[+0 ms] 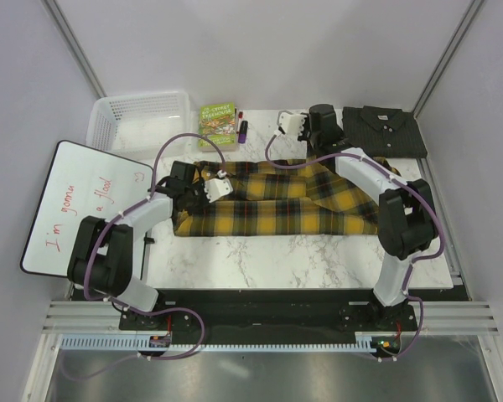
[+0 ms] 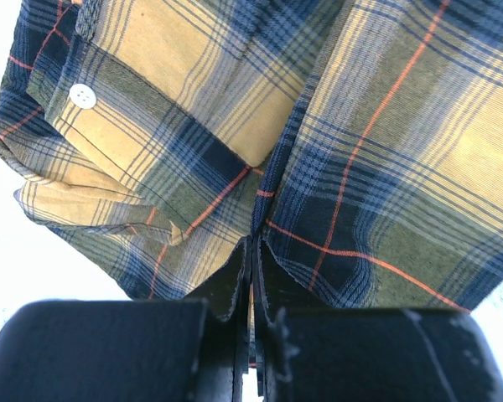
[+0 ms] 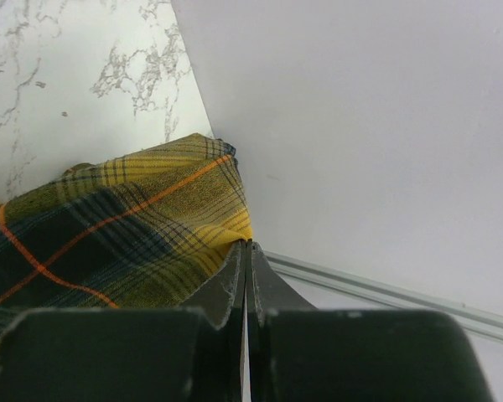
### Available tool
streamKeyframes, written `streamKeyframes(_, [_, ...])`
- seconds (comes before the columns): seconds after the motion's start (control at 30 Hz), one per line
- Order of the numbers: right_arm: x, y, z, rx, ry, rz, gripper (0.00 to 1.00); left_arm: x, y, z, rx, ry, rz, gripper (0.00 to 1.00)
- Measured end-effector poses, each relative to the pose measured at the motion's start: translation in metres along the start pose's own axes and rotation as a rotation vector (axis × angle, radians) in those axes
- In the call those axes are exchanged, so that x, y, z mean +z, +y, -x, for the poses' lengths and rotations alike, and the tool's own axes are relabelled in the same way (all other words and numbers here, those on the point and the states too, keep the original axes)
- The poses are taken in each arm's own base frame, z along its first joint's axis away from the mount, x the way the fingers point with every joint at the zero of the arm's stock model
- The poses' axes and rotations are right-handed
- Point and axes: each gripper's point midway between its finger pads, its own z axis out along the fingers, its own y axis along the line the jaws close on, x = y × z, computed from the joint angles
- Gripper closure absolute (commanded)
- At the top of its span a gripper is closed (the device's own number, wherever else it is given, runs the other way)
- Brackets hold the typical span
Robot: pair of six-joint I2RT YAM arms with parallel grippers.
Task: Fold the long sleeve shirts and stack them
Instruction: Fold the shirt
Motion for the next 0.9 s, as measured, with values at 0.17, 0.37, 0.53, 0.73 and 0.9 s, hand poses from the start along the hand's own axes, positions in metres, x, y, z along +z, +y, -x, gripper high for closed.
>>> streamKeyframes(0.17, [0.001, -0.011, 0.000, 0.014, 0.009, -0.053, 1.00, 0.004, 0.004, -0.002, -0.004, 0.016, 0.002, 0.97])
streamKeyframes(0.37, [0.005, -0.013, 0.002, 0.017, 0.005, -0.079, 1.00, 0.004, 0.005, -0.007, -0.013, 0.023, 0.005, 0.96])
streamKeyframes(0.53, [0.013, -0.008, 0.002, 0.016, 0.008, -0.085, 0.86, 0.004, 0.005, -0.007, -0.015, 0.022, 0.006, 0.96])
streamKeyframes(0.73, [0.021, -0.006, -0.002, 0.020, 0.039, -0.114, 0.22, 0.018, 0.000, -0.019, -0.053, 0.068, -0.019, 0.84])
streamKeyframes(0.9, [0.017, -0.010, -0.018, 0.073, 0.088, -0.113, 0.03, 0.014, 0.004, -0.028, -0.138, 0.086, -0.006, 0.61])
